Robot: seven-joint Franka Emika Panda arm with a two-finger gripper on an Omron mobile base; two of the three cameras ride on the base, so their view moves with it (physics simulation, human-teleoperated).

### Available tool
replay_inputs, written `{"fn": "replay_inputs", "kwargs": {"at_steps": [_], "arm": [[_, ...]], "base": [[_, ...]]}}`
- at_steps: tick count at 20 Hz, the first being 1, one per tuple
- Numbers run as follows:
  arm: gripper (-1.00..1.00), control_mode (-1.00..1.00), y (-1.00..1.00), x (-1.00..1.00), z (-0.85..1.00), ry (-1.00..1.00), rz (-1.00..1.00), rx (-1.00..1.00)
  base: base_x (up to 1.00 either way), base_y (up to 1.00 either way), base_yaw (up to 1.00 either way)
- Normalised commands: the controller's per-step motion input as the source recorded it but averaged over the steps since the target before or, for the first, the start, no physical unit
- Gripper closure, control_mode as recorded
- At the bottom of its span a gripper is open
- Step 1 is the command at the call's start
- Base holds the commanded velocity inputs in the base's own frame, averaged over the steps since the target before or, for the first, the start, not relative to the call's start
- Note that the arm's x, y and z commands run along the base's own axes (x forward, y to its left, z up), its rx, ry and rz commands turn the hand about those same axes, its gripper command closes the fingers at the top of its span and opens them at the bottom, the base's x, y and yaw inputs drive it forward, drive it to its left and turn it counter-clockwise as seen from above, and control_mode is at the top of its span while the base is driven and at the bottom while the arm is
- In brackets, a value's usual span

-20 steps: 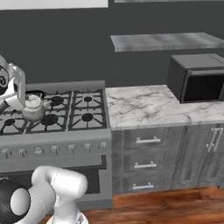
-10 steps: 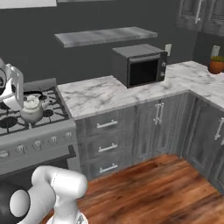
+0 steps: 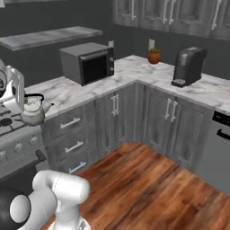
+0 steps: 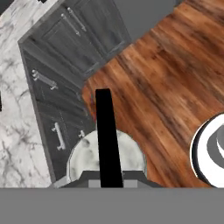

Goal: The kettle is done boiling. Turn off the stove, then wait for 300 timesteps before moving the kettle to the dining table.

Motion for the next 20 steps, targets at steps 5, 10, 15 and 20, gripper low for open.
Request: {"fn": "replay_inputs", "kwargs": {"at_steps": [5,10,15,20], "arm": [[1.0,1.0,0.0,0.0,0.0,0.0,0.0,0.0],[1.0,1.0,0.0,0.0,0.0,0.0,0.0,0.0],[1.0,1.0,0.0,0.0,0.0,0.0,0.0,0.0],[1.0,1.0,0.0,0.0,0.0,0.0,0.0,0.0]], "base": [[-0.22,0.0,-0.57],[-0.21,0.0,-0.58],[-0.08,0.0,-0.59],[-0.02,0.0,-0.6]]}}
